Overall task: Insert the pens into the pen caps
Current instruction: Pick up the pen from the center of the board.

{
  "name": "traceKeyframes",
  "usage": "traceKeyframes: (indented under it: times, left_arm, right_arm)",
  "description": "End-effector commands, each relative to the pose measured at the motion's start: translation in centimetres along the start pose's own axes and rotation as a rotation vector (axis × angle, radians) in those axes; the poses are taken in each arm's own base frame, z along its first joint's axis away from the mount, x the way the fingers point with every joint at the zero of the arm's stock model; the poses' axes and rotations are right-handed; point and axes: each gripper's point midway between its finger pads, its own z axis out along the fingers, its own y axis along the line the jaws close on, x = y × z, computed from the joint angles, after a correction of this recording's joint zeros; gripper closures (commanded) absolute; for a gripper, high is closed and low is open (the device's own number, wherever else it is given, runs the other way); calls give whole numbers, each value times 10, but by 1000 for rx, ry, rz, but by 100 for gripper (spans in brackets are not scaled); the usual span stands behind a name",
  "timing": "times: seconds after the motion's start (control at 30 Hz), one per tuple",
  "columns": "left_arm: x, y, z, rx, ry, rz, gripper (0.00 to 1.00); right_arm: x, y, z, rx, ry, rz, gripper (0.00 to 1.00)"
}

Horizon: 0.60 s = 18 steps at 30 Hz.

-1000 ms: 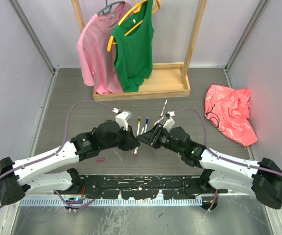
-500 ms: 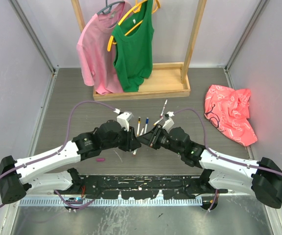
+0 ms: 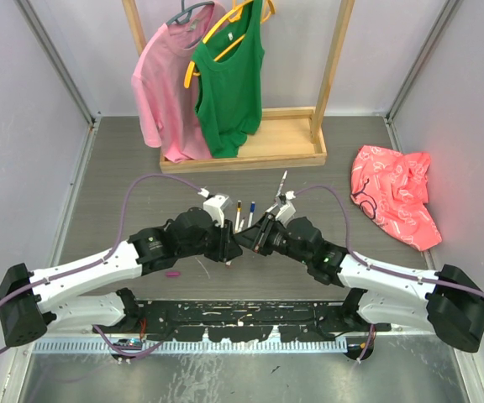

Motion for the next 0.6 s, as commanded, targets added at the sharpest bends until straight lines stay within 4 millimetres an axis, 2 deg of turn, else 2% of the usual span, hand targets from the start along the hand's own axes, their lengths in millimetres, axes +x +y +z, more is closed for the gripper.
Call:
traceKeyframes:
  times: [0.0,0.1,0.17,0.37,0.5,0.57]
  left_arm:
    - [-38,-19,-1,40,-135,-21,76]
    - [-39,-16,-2,20,-139,-24,90]
    - [-39,-13,-4,8,-140,-20,95]
    - [-37,0,-16,-52,-143,-4,100]
    - [-38,15,-35,-121,-163,1,100]
    - [-39,26,-48,-171,-185,0,100]
  right_arm:
    - [2,44,0,-136,21,-29,95]
    - [2,44,-1,-136,18,-30,93]
    - [1,43,-1,-132,14,-33,88]
    - [-11,45,-3,-92,-31,-91,55]
    - [-22,43,-6,-18,-54,-202,46]
    - [-23,35,-7,33,-45,-253,44]
